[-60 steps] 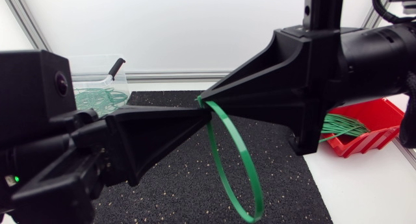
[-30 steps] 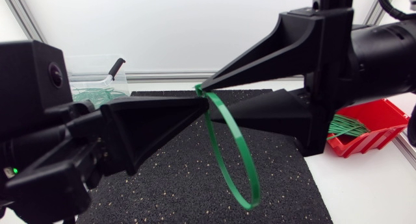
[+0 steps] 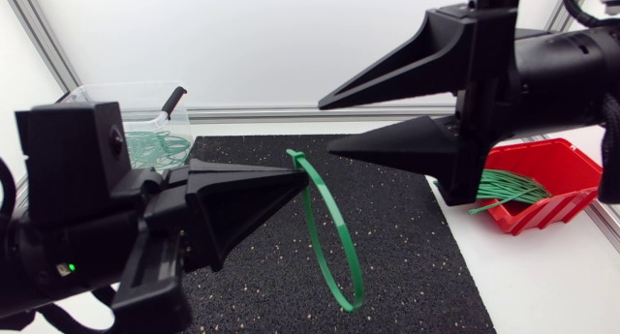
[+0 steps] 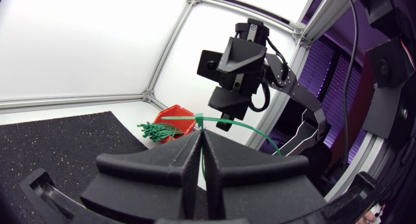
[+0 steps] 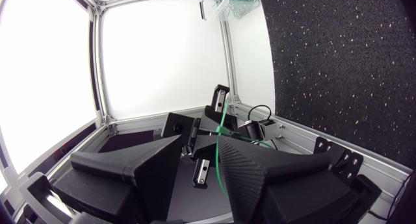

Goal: Take a green cable tie from the red box, thread the tail through the head to close it, then place it in the transparent bin on the left.

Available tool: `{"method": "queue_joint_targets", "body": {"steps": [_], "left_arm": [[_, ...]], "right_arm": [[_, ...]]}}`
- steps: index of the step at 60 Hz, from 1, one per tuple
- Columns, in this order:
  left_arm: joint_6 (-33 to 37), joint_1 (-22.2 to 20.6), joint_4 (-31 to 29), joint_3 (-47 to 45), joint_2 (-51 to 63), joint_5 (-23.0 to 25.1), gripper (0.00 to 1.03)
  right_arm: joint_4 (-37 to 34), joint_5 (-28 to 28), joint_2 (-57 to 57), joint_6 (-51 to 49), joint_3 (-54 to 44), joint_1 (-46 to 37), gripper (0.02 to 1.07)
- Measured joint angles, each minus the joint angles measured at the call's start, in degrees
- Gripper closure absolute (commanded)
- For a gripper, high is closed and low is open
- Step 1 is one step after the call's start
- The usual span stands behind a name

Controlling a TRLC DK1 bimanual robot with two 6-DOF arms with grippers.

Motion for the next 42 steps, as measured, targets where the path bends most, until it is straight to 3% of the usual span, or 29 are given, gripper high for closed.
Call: {"method": "queue_joint_targets", "body": {"steps": [9,10,23,42], "left_arm": [[5.55,0.33,2.27,-2.36,0.02,-0.77,0.99],[6.43,0.33,2.43,-2.69,0.02,-0.92,0.99],[16.72,-0.04,4.74,-5.68,0.55,-3.74,0.99],[29.38,-5.16,7.78,-8.44,0.61,-10.51,0.99]], "right_arm": [[-3.58,-0.52,3.26,-6.86,0.66,-0.66,0.60],[-4.04,-0.94,3.58,-7.56,0.79,-0.68,0.56],[-7.78,-6.25,7.26,-17.81,3.23,-1.29,0.56],[-19.85,-8.11,13.31,-35.06,6.08,-1.62,0.63]]}}
